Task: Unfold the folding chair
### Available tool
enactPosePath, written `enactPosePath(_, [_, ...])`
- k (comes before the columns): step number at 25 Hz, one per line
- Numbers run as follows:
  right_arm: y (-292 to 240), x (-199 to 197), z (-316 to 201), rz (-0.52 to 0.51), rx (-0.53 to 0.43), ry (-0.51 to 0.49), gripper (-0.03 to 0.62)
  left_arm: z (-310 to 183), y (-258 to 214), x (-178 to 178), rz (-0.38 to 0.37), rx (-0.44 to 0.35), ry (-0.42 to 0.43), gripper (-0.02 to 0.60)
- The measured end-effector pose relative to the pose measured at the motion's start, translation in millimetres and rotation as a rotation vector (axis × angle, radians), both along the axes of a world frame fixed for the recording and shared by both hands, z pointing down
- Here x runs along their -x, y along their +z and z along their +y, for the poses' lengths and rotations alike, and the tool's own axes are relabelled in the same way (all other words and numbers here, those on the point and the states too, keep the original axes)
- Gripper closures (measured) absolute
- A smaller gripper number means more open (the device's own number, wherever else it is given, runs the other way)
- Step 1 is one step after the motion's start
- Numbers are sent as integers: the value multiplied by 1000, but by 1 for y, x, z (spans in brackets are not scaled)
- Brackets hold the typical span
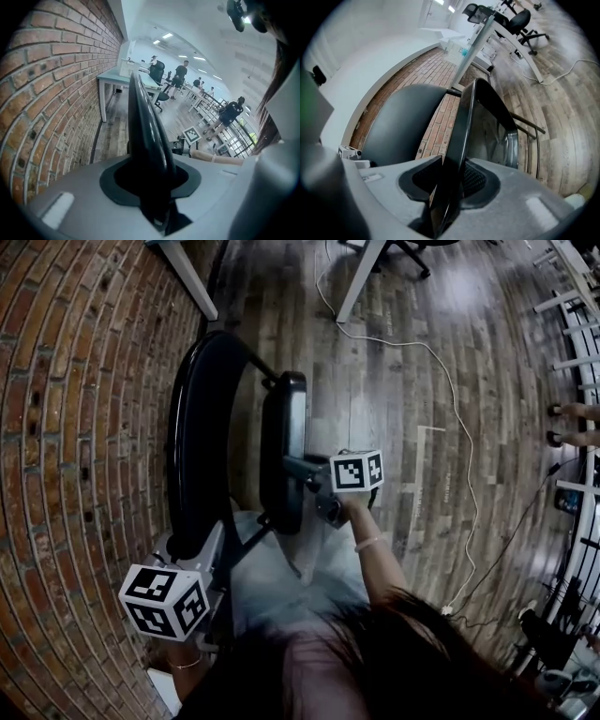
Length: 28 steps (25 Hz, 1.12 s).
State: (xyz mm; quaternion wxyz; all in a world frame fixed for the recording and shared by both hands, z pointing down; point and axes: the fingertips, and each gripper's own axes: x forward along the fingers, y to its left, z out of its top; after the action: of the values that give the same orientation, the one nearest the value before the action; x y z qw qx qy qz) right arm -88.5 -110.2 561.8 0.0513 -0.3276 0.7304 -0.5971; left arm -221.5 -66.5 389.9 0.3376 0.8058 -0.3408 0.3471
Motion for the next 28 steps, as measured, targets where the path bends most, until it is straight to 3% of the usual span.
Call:
enactPosePath(18, [17, -51, 21, 28, 44, 42, 451, 3, 10, -7, -19, -1, 14, 471])
enactPosePath(28, [34, -88, 33, 56, 88, 115, 436, 4, 17, -13, -22, -15, 9, 477])
